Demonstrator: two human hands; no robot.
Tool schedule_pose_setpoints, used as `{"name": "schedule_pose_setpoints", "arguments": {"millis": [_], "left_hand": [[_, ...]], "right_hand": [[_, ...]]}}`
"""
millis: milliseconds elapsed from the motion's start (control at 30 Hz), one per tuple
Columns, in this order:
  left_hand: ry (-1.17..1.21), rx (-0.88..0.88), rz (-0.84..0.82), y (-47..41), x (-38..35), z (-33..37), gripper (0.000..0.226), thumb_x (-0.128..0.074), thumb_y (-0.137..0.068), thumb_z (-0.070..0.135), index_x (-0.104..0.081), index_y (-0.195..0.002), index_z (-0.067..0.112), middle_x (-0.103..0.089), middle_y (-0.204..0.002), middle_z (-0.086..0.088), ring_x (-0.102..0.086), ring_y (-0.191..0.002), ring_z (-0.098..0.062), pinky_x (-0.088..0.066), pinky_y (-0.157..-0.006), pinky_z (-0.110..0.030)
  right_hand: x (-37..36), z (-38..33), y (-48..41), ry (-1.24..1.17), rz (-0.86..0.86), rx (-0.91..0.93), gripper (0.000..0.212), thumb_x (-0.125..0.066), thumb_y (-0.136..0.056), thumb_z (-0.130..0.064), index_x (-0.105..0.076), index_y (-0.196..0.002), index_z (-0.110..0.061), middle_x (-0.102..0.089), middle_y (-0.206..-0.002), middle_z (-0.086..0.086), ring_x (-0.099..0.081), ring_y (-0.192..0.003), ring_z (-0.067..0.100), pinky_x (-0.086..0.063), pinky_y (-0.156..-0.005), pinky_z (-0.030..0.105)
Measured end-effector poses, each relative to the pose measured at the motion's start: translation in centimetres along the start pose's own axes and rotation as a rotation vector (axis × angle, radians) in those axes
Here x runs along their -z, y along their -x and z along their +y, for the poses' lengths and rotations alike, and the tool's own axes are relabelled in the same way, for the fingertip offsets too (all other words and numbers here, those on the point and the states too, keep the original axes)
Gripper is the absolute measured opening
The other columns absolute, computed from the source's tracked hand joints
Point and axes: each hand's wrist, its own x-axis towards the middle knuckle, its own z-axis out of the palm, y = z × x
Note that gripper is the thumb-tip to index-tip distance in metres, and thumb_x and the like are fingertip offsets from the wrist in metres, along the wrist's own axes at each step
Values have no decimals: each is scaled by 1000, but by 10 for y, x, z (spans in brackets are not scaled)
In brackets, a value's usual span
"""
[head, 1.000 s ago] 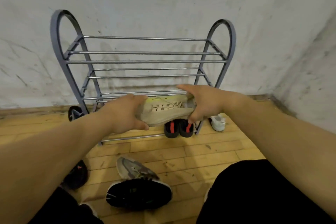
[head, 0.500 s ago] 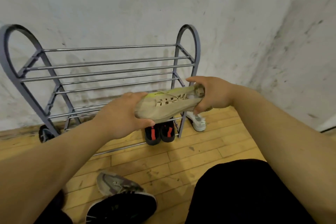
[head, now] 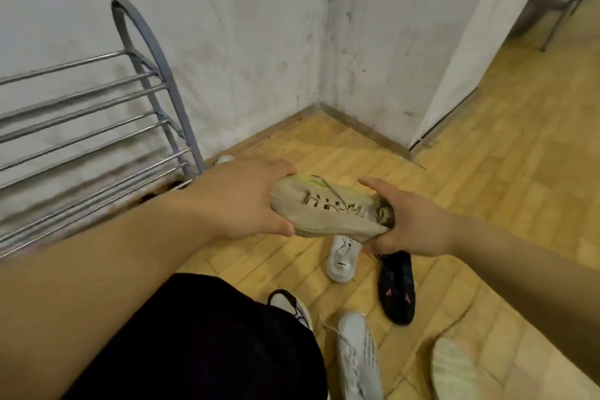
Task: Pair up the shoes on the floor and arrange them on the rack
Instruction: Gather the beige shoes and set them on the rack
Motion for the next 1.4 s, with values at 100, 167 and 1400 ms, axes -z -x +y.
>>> {"name": "schedule_pose_setpoints", "arguments": {"millis": [100,167,1400], "left_hand": [[33,-22,-191,-21,-40,19,107,-76,-65,79,-31,-155,44,-43,-155,18,-48,-138,-15,-46,-109,-42],[33,-32,-283,-29,-55,25,108,-75,-64,80,-31,-155,45,-43,-154,19,-48,-136,-15,-46,-108,-44],[-228,15,-389,-45,-59,47,117,-83,-65,69,-28,-161,33,-38,-162,10,-39,-146,-15,-38,-115,-35]], "right_hand": [[-33,48,30,-72,-10,-122,126,-92,-61,-54,-11,-157,-51,-48,-137,-15,-57,-113,9,-50,-91,24],[-57,67,45,-149,-10,-152,124,-93,-61,-56,-13,-155,-53,-46,-141,-17,-55,-116,6,-48,-90,19],[-246,218,117,-485,367,-925,97,-69,-87,-40,-5,-161,-37,-27,-158,10,-52,-129,40,-54,-97,54]]}}
